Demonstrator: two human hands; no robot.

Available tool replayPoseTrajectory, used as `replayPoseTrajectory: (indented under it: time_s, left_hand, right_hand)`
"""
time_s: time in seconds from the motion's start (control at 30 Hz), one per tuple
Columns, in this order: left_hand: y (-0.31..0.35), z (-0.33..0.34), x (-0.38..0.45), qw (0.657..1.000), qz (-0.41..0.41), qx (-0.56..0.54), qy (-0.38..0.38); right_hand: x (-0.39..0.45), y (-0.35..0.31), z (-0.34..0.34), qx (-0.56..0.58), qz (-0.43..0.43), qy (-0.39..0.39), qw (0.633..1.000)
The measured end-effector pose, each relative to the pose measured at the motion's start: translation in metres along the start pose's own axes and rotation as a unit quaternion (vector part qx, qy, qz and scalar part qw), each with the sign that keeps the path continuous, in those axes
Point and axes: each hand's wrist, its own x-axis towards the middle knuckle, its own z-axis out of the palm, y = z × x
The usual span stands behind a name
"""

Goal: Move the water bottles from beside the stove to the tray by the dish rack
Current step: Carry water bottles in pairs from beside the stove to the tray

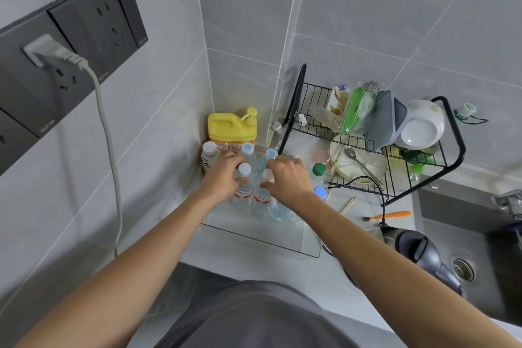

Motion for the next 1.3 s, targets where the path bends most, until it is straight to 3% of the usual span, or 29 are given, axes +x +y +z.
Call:
replayPoseTrajectory:
  time_s: [0.17, 0.37, 0.63, 0.97, 1.3]
  left_hand:
    - [0.008, 0.002, -0.013, 0.999, 0.009, 0.035, 0.018]
    - [0.048, -0.016, -0.029, 0.974, 0.079, 0.133, 0.163]
    - [0.119, -0.01, -0.018, 0.956, 0.164, 0.169, 0.178]
    - [0.237, 0.068, -0.032, 0.928, 0.344, 0.134, 0.04]
    - [0.391, 0.19, -0.165, 0.822, 0.554, 0.103, -0.088]
  right_hand:
    - [-0.011, -0.001, -0.001, 0.046, 0.0, 0.034, 0.998]
    - [-0.031, 0.008, -0.028, 0.065, 0.017, 0.164, 0.984]
    - [-0.084, 0.054, -0.067, 0.063, 0.077, 0.209, 0.973]
    - [-0.239, 0.106, -0.085, 0.045, 0.321, 0.259, 0.91]
    - [-0.479, 0.128, -0.08, 0.023, 0.551, 0.331, 0.766]
